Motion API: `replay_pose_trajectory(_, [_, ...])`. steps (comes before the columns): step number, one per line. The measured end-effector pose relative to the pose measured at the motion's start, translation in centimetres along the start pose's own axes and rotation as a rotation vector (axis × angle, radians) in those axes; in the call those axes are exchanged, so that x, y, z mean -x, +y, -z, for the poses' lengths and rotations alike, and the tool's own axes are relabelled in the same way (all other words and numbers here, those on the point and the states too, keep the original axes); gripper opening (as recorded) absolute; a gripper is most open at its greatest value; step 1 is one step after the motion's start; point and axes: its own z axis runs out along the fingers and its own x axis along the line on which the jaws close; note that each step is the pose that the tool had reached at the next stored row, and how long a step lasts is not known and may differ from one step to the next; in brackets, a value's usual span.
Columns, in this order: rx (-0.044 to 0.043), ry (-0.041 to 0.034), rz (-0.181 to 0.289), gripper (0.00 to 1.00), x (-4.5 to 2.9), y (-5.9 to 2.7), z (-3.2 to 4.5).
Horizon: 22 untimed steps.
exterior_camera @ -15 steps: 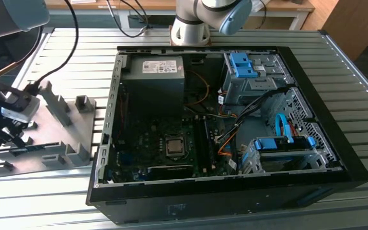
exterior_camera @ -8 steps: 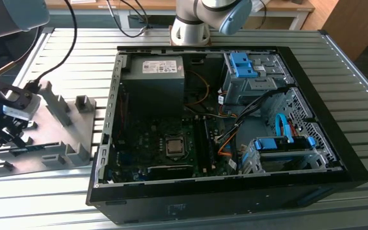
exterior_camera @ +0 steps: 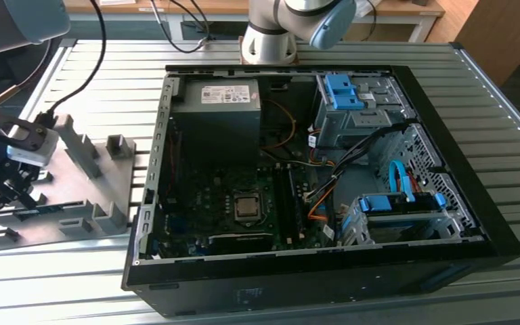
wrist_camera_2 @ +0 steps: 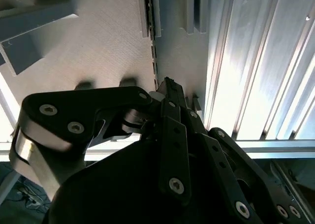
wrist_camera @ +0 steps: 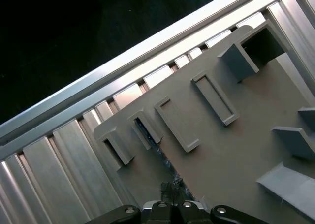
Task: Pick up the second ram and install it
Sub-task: 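Pick up the second ram and move it above second insertion slot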
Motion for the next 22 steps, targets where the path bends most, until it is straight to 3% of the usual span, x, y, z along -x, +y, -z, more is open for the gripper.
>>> replay_pose_trajectory(7, [0.0000,-0.0013,0.069,0.10,0.00,0.01,0.01])
replay_pose_trajectory(11, [0.0081,-0.0174,0.109,0.10,0.00,0.01,0.01])
replay_pose_trajectory(13, [0.0098,-0.0211,0.135,0.10,0.01,0.01,0.00])
replay_pose_trajectory(22, [0.0121,-0.0251,0.241,0.10,0.00,0.00,0.00])
